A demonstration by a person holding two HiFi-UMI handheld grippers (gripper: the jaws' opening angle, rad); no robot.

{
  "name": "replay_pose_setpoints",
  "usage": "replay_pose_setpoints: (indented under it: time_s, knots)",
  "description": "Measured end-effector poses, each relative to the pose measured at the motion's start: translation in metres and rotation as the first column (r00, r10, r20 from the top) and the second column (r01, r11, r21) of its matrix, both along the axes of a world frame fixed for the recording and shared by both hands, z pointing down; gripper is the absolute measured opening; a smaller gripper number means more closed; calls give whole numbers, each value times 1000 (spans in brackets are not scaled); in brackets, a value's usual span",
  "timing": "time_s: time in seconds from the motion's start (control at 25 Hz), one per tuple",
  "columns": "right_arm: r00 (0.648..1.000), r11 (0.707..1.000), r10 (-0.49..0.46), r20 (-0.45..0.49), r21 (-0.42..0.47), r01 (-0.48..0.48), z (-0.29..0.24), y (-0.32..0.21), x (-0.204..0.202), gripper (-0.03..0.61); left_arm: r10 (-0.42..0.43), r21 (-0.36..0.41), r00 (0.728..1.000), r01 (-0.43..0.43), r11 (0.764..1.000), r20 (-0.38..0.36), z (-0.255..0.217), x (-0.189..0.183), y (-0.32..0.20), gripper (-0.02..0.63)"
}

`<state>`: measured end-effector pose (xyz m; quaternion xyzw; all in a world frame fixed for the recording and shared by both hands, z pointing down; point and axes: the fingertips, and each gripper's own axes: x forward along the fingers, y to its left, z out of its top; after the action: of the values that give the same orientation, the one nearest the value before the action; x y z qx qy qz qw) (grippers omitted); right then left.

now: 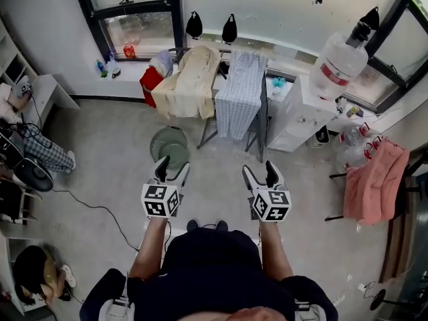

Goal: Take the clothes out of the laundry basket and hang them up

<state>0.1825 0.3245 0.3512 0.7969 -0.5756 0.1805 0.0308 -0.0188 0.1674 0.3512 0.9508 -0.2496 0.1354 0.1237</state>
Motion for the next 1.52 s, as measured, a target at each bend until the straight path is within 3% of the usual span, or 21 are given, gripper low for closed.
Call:
replay_pose_setpoints:
  time_s: [0.16,0.28,0.32,0.48,0.6,0.68,1.04,1.28,1.52]
  knots:
    - [1000,1000,-2,6,4,2,-1,2,1,351,2,-16,1000,-2,1000,-6,1,2,1,256]
    - [1000,1000,-11,10,5,11,0,2,-1,350,-2,-14,1000,2,1000,-24,-1,0,2,63]
    - [1000,1000,-15,13,4,15,1,2,-2,348,8,-11,1000,-8,1000,-25,0,1,3,31]
    - [999,999,-33,26,7,33,3,2,-6,290,52,-9,999,-52,999,-7,4,6,10,26]
    - [1000,1000,-13,7,-2,13,3,5,-4,64,52,-16,999,-52,999,-1,5,6,11,26]
    - [1000,1000,0,-2,-11,0,4,6,-4,14,48,-15,999,-48,999,0,5,5,11,26]
    - [999,999,41,1,-7,-41,5,7,0,3,45,-21,999,-45,999,23,9,-1,6,26]
    - [999,999,29,-23,-40,-30,10,8,0,2,50,-26,998,-50,998,36,13,0,6,26]
    - [1000,1000,20,-15,-18,-20,9,6,-1,2,70,-38,997,-68,997,37,16,3,8,26]
